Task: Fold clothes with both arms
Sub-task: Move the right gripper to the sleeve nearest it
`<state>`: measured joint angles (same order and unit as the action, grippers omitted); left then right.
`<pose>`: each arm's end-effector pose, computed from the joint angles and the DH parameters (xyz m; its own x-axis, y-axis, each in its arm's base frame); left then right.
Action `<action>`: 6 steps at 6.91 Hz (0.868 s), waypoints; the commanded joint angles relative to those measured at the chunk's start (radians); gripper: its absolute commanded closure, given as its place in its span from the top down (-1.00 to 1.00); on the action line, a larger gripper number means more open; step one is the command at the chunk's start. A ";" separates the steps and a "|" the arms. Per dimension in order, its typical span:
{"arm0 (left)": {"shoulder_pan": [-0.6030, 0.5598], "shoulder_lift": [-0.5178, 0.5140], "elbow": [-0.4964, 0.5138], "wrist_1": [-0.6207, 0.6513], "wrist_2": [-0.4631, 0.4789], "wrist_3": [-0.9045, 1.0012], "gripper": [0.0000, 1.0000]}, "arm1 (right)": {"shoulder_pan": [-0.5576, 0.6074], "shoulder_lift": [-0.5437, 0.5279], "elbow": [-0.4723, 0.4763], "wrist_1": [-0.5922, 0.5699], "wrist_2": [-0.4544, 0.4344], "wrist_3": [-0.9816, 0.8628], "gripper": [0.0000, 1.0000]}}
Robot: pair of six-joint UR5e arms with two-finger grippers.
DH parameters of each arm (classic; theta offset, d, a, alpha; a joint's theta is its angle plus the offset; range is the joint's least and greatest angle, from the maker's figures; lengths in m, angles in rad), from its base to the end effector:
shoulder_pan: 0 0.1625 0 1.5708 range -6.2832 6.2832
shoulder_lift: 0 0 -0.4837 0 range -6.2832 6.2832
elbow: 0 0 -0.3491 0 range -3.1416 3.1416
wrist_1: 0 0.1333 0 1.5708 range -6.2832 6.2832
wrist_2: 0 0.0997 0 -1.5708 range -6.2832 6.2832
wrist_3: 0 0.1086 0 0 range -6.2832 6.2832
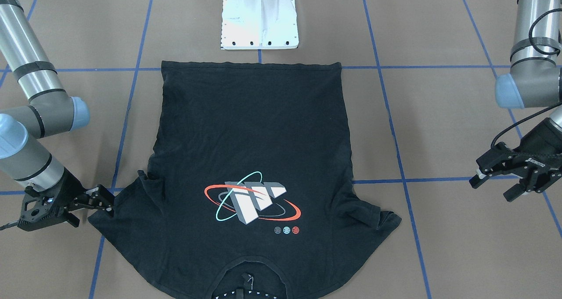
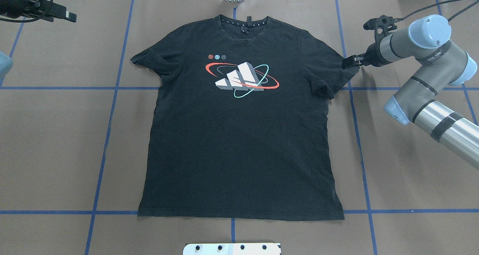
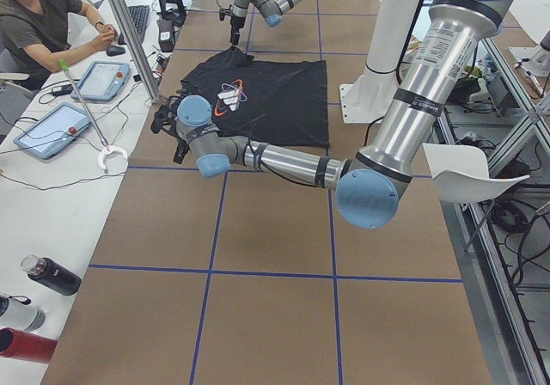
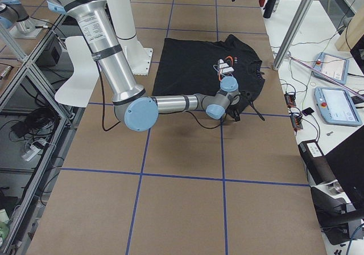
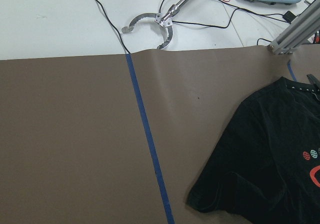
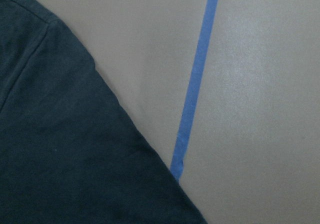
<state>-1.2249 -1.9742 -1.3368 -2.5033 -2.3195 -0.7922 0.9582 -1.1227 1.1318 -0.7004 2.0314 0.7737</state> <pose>0.1645 -0.6316 0.4955 0.4485 0.2730 -0.8511 0.2365 0.8821 0.4075 -0.3313 -0.6193 0.5805 0.6396 -0.2044 0.7411 -0.1123 0.9288 0.3531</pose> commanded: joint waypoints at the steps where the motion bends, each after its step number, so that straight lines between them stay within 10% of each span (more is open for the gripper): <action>1: 0.001 0.000 0.001 0.000 0.000 0.001 1.00 | -0.001 0.001 -0.003 -0.001 0.003 0.003 0.38; 4: -0.001 0.000 0.001 0.000 0.000 0.001 1.00 | -0.001 0.003 -0.003 -0.001 0.007 0.004 -0.93; 6: -0.001 0.000 0.001 0.000 0.000 -0.001 1.00 | 0.002 0.004 0.000 0.001 0.015 0.007 -1.00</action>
<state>-1.2257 -1.9742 -1.3361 -2.5034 -2.3194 -0.7918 0.9587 -1.1194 1.1304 -0.7001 2.0407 0.7790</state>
